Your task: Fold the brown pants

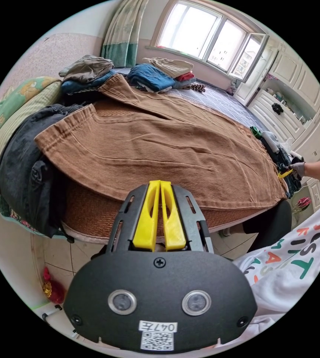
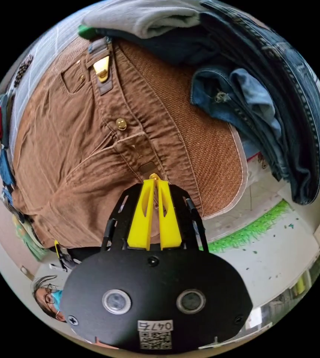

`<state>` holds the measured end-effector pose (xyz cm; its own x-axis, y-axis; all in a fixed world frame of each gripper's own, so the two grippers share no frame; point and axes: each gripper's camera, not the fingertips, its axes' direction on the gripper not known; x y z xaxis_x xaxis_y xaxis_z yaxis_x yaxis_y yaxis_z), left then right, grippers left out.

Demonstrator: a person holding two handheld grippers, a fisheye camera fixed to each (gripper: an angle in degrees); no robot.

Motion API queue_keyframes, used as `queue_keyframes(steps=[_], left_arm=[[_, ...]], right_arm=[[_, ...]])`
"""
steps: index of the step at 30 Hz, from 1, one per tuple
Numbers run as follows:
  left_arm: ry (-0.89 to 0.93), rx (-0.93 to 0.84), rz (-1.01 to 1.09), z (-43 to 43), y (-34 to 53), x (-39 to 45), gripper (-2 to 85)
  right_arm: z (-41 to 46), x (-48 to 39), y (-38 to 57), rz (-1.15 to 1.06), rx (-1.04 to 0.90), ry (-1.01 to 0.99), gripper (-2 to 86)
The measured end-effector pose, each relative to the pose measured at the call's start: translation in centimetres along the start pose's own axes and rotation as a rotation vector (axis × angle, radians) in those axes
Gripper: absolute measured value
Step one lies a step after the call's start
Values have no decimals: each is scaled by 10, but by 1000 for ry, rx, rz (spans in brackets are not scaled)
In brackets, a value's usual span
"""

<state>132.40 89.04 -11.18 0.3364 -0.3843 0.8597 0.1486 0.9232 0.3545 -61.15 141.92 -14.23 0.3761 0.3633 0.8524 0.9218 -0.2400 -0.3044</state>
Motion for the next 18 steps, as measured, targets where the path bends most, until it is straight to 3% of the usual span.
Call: queue_keyframes(steps=[5, 9, 11, 14, 16, 18], left_arm=[[11, -1, 9, 7, -2, -1, -10], [13, -2, 16, 12, -3, 0, -10], [26, -7, 12, 15, -4, -3, -10], [35, -10, 8, 19, -4, -4, -10], [44, -8, -2, 21, -3, -6, -10], [46, -8, -8, 24, -3, -6, -10]], right_arm=[[3, 17, 60, 164, 176, -239, 9], [-2, -7, 104, 88, 327, -398, 32], [-26, -37, 112, -62, 357, -333, 25], [-92, -127, 133, -485, 418, -33, 5], [-111, -222, 155, -846, 324, 307, -2], [-101, -287, 172, -1055, 211, 518, -3]])
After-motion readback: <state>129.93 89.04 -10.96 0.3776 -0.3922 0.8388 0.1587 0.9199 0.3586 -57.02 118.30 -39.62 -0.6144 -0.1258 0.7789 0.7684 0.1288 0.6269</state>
